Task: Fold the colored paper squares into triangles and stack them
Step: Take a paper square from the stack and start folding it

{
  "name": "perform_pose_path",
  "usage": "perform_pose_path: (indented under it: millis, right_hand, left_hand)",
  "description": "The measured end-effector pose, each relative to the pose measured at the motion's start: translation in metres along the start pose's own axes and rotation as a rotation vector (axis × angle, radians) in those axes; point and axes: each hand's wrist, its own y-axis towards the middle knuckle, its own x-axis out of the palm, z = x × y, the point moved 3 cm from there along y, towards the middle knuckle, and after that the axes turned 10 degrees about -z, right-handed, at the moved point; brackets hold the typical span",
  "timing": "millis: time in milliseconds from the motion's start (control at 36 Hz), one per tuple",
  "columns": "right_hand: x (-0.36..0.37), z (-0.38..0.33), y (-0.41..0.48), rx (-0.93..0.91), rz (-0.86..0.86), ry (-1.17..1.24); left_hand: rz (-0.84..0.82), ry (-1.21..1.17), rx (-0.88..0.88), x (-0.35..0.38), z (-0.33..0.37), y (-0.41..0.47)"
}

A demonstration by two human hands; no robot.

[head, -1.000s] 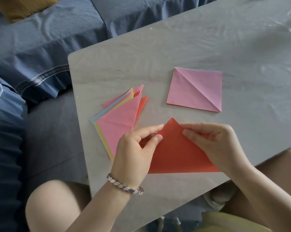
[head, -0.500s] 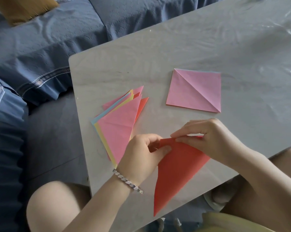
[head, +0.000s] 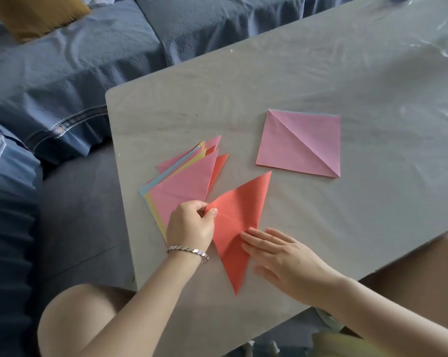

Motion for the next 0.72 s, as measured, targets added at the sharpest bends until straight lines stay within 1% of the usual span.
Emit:
perform_pose_path:
  millis: [167,306,444,528,639,722]
  right_hand:
    - [-0.001,0.012,-0.002,0.157,0.015,-0.039]
    - [-0.013,0.025,0.013,0.272,0.109,-0.083]
    - [-0.027,0.043,0.038,0.378,0.176,-0.033]
    - [-0.037,0.049,0.050,0.388,0.173,0.033]
    - [-0.040,0.056,0.060,0.420,0.150,0.026]
    - [-0.039,0.057,0.061,0.443,0.143,0.067]
  left_hand:
    - [0.006,-0.015,-0.035,0.005,-0.011,0.000]
    - [0.005,-0.042,-0.034,0.005,-0.014,0.000]
    - [0.009,-0.056,-0.036,0.005,-0.015,0.000]
    - [0.012,-0.050,-0.035,0.005,-0.015,0.001]
    - [0.009,-0.048,-0.039,0.005,-0.015,0.002]
    - [0.015,-0.055,-0.051,0.005,-0.016,0.002]
